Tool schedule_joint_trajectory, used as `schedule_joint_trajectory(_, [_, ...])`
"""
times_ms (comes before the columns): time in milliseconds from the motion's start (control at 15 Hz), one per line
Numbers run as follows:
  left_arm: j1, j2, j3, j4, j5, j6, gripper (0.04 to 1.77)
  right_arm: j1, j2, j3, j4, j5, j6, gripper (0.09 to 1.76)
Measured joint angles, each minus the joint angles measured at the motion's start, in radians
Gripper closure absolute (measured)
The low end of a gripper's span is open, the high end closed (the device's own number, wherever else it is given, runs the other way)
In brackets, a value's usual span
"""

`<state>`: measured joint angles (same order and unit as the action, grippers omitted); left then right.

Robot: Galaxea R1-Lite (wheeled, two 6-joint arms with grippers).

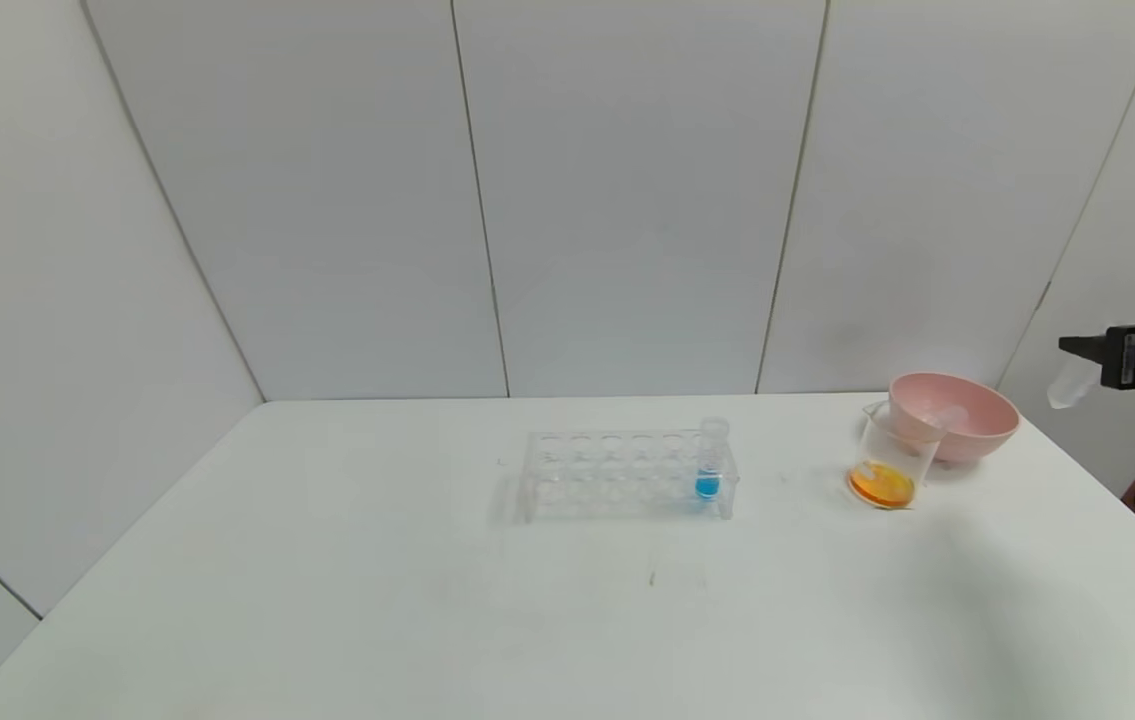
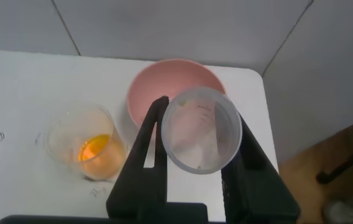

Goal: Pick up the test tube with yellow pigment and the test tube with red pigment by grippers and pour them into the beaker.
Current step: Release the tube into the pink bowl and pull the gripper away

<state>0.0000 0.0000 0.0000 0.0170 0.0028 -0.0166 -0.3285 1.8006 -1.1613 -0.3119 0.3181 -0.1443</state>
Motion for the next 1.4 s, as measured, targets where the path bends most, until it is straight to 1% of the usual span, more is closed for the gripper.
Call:
schedule_joint_trajectory(67, [0.0, 0.0, 0.0, 0.0, 0.0, 0.0, 0.09, 0.011, 0.01, 0.014, -0.052, -0.029, 0.026, 1.3])
schedule_joint_trajectory(200, [0.0, 0.0, 0.0, 0.0, 0.0, 0.0, 0.09, 0.034, 0.044, 0.021, -0.113, -0.085, 0.039, 1.3])
schedule_joint_trajectory(467, [0.0, 0.0, 0.0, 0.0, 0.0, 0.0, 0.09, 0.091, 0.121, -0.032, -0.116, -0.111, 0.043, 1.3])
schedule_joint_trajectory(600, [0.0, 0.0, 0.0, 0.0, 0.0, 0.0, 0.09, 0.124, 0.166, -0.08, -0.11, -0.165, 0.05, 1.3])
schedule_joint_trajectory(800, [0.0, 0.0, 0.0, 0.0, 0.0, 0.0, 0.09, 0.156, 0.236, -0.159, -0.106, -0.198, 0.061, 1.3])
schedule_joint_trajectory(1200, [0.0, 0.0, 0.0, 0.0, 0.0, 0.0, 0.09, 0.166, 0.398, -0.352, -0.079, -0.248, 0.087, 1.3])
schedule_joint_trajectory(1400, [0.0, 0.0, 0.0, 0.0, 0.0, 0.0, 0.09, 0.167, 0.455, -0.4, -0.076, -0.261, 0.094, 1.3])
